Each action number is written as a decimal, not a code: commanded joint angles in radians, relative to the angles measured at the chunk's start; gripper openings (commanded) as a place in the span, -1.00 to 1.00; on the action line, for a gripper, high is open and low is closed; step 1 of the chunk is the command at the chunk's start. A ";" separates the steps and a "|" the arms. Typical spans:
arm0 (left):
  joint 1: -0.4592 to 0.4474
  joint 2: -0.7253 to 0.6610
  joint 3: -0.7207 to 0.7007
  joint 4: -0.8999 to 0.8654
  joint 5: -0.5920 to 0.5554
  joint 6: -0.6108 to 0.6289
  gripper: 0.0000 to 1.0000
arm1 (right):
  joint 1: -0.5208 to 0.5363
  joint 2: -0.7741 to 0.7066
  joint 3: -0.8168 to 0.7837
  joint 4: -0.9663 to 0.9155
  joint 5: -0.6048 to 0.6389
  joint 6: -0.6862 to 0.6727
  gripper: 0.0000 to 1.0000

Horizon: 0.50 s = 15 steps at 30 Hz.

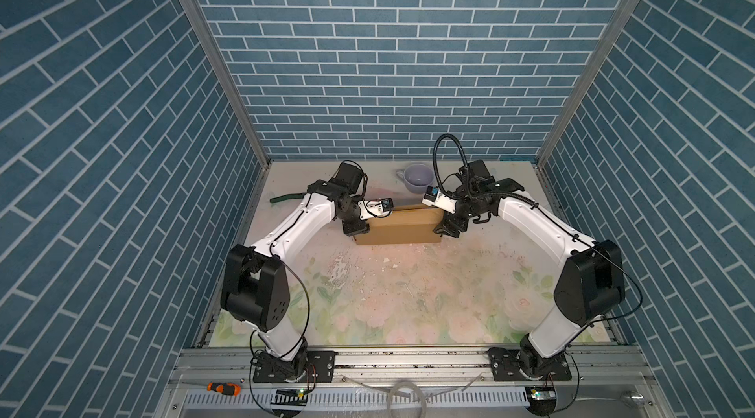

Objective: Assemble paper box
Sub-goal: Press the paper box at the center of the table.

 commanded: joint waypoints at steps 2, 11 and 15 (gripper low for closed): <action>0.003 0.039 0.049 -0.028 0.037 -0.013 0.13 | -0.033 -0.115 -0.016 -0.019 -0.037 0.116 0.71; 0.003 0.098 0.132 -0.096 0.069 0.005 0.06 | -0.109 -0.291 -0.092 0.057 0.024 0.347 0.73; 0.001 0.104 0.148 -0.106 0.073 0.010 0.06 | -0.122 -0.273 -0.040 0.044 0.123 0.445 0.57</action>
